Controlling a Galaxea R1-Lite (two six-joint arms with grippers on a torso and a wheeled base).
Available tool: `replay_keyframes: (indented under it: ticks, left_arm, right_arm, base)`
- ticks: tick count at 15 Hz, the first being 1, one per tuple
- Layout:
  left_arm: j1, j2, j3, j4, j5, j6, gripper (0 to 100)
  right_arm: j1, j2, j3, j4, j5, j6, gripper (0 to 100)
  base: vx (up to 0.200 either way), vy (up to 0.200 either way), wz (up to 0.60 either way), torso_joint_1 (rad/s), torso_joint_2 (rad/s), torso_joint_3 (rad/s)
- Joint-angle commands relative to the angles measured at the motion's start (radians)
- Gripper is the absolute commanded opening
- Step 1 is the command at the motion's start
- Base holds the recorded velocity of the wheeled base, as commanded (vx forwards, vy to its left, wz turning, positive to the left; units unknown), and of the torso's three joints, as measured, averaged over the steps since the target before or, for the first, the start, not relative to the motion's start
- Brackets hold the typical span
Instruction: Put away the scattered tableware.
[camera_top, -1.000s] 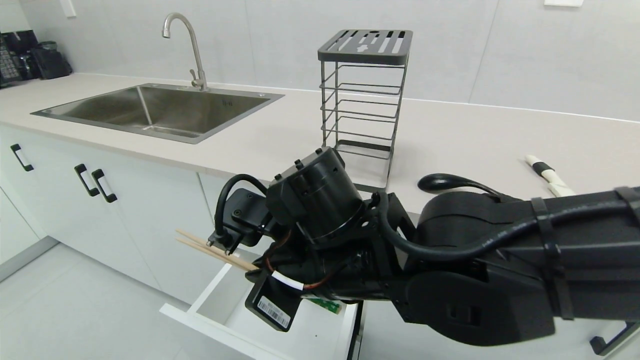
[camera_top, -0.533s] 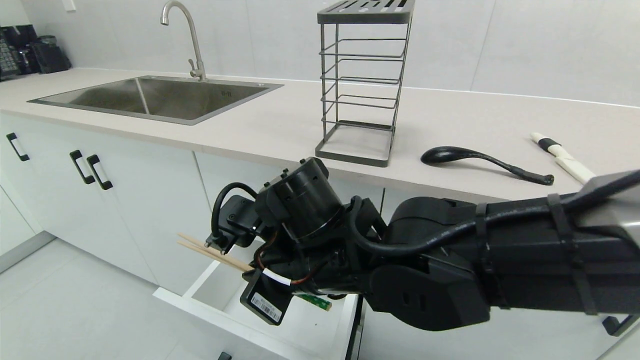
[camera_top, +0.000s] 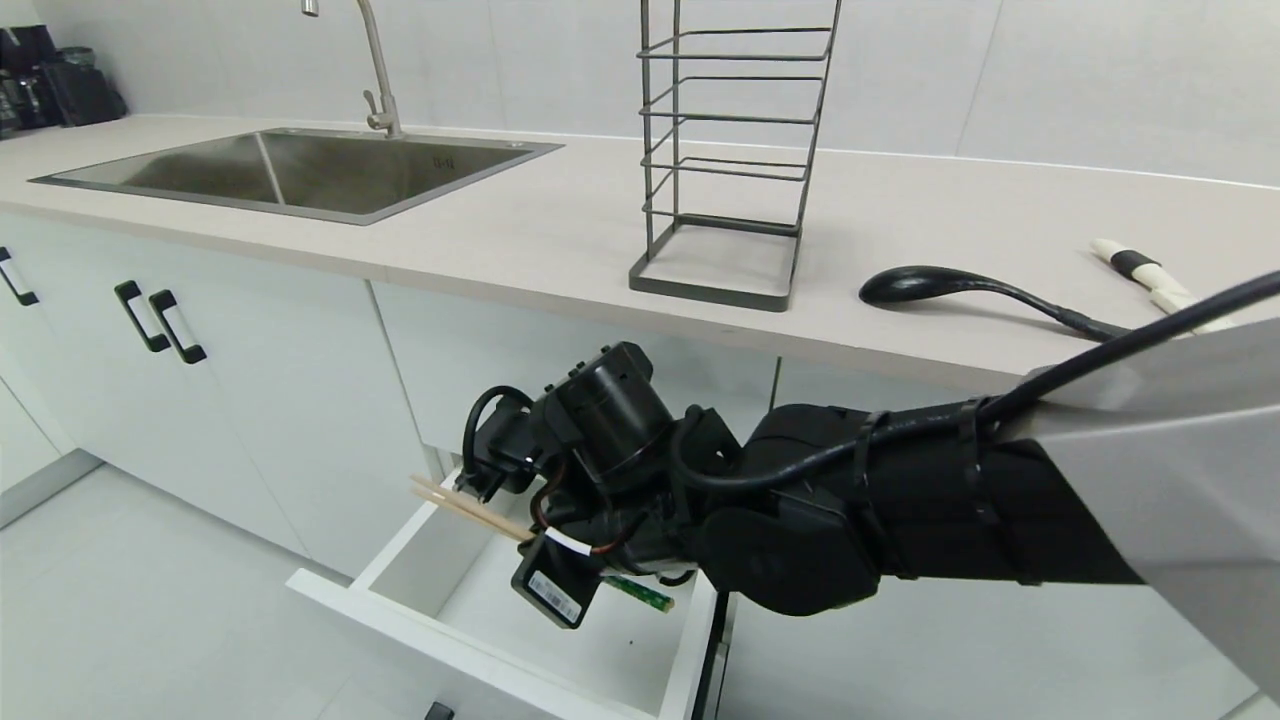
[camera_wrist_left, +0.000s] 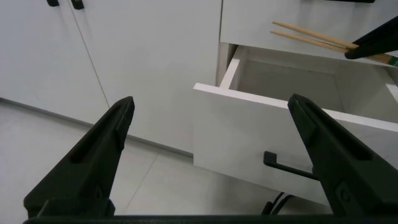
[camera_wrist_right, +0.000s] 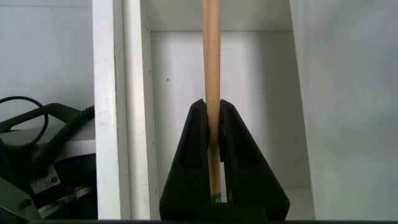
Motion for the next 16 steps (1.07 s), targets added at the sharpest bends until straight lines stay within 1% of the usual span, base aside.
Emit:
replay_keyframes:
  ticks: [1,8,10,12,14,16]
  left_arm:
    - [0.000,0.001,0.000,-0.001,0.000,0.000,100]
    - [0.000,0.001,0.000,-0.001,0.000,0.000,100]
    - [0.000,0.001,0.000,-0.001,0.000,0.000,100]
    - [0.000,0.001,0.000,0.001,0.000,0.000,100]
    - [0.000,0.001,0.000,0.001,0.000,0.000,100]
    - [0.000,0.001,0.000,-0.001,0.000,0.000,100]
  right_arm:
    - [-0.009,0.027,-0.005,0.000,-0.001,-0.001,0]
    - [-0.023,0.084,-0.007,0.000,0.002,-0.004,0]
    - [-0.031,0.115,-0.039,-0.001,0.002,-0.035,0]
    - [-0.034,0.146,-0.056,-0.001,0.005,-0.037,0]
    - [-0.045,0.172,-0.054,0.000,0.050,-0.032,0]
    - [-0.054,0.198,-0.057,-0.003,0.056,-0.027,0]
  base:
    - [0.000,0.000,0.00,0.000,0.00,0.000]
    - [0.000,0.000,0.00,0.000,0.00,0.000]
    - [0.000,0.000,0.00,0.000,0.00,0.000]
    - [0.000,0.000,0.00,0.000,0.00,0.000]
    - [0.000,0.000,0.00,0.000,0.00,0.000]
    - [0.000,0.000,0.00,0.000,0.00,0.000]
